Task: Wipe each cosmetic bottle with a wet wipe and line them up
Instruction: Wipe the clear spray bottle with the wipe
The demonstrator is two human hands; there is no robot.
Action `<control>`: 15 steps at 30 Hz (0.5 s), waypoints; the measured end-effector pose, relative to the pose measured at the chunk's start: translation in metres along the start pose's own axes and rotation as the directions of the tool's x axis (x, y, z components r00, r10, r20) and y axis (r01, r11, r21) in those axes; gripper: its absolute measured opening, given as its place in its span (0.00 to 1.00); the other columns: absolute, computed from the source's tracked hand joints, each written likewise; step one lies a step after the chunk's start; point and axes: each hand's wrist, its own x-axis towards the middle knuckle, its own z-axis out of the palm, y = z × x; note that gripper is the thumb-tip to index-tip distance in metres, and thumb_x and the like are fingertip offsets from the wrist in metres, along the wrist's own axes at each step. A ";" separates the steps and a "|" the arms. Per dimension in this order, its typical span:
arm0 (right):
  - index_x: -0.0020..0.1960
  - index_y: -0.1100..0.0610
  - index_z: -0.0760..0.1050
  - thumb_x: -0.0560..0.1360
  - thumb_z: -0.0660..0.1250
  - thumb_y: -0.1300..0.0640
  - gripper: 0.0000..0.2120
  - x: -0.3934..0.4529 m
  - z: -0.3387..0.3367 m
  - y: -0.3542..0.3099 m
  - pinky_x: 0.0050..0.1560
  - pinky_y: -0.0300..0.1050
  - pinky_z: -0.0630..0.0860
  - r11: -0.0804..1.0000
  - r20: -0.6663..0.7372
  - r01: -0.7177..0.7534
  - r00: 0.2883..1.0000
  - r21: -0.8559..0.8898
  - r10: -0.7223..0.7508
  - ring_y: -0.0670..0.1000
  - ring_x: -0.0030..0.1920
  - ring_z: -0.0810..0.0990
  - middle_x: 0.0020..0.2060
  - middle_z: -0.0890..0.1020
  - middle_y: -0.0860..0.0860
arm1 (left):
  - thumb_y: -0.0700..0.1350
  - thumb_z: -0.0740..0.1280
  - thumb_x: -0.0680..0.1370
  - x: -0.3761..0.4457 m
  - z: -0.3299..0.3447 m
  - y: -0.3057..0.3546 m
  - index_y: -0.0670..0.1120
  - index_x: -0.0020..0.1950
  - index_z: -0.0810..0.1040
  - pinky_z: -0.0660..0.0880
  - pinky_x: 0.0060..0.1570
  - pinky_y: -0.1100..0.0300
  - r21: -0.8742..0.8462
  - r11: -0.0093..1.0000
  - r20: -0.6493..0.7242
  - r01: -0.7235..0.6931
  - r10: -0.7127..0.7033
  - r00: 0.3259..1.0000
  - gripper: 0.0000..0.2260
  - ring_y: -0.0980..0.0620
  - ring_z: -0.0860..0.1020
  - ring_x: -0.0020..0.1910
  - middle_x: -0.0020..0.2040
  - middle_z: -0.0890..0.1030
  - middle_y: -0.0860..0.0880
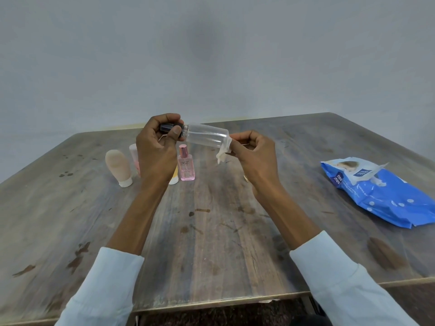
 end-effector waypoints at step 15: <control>0.50 0.57 0.85 0.78 0.78 0.58 0.04 0.002 0.000 0.000 0.54 0.49 0.86 0.999 0.003 0.004 1.000 0.042 -0.004 0.54 0.47 0.89 0.44 0.89 0.53 | 0.32 0.66 0.84 0.005 -0.004 -0.005 0.43 0.66 0.81 0.82 0.58 0.59 0.008 1.000 0.038 -0.007 0.007 0.999 0.13 0.59 0.84 0.49 0.55 0.85 0.49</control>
